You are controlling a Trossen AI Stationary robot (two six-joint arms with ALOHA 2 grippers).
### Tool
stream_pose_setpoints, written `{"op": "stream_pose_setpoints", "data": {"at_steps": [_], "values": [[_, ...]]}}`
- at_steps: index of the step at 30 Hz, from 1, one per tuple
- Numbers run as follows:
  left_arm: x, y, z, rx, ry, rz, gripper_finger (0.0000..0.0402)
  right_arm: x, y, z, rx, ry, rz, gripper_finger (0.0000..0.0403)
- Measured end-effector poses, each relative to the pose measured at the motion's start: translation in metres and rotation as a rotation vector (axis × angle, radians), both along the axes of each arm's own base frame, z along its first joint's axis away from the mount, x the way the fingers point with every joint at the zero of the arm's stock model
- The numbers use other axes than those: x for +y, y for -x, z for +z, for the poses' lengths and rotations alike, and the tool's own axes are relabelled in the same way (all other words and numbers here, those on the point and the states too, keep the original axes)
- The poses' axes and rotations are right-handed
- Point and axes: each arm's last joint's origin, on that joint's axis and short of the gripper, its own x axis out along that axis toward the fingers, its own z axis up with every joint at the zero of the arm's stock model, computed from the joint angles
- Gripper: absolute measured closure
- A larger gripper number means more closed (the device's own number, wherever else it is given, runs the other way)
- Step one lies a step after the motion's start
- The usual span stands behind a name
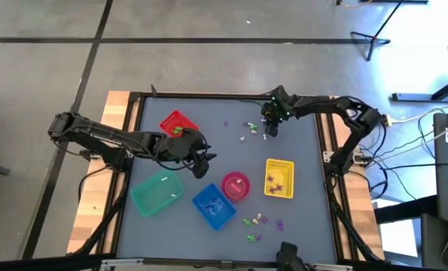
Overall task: Sort Halloween decoration
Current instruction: Put the white bone toy into the green bin
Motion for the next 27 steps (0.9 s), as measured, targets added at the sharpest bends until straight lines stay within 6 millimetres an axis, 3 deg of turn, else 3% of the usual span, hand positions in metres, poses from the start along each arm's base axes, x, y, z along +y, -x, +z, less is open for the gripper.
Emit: {"op": "stream_pose_setpoints", "data": {"at_steps": [9, 20, 27], "values": [[0.0000, 0.0000, 0.0000, 0.000, 0.000, 0.000, 0.0214, -0.0006, -0.0011, -0.0073, 0.011, -0.024, 0.002, 0.0275], [0.0000, 0.0000, 0.0000, 0.000, 0.001, 0.000, 0.0214, 0.0000, -0.0009, -0.0084, 0.018, -0.028, 0.003, 0.0359], [0.0000, 0.0000, 0.0000, 0.000, 0.001, 0.000, 0.0214, -0.0001, -0.0008, -0.0087, 0.019, -0.025, 0.000, 0.0381]]}}
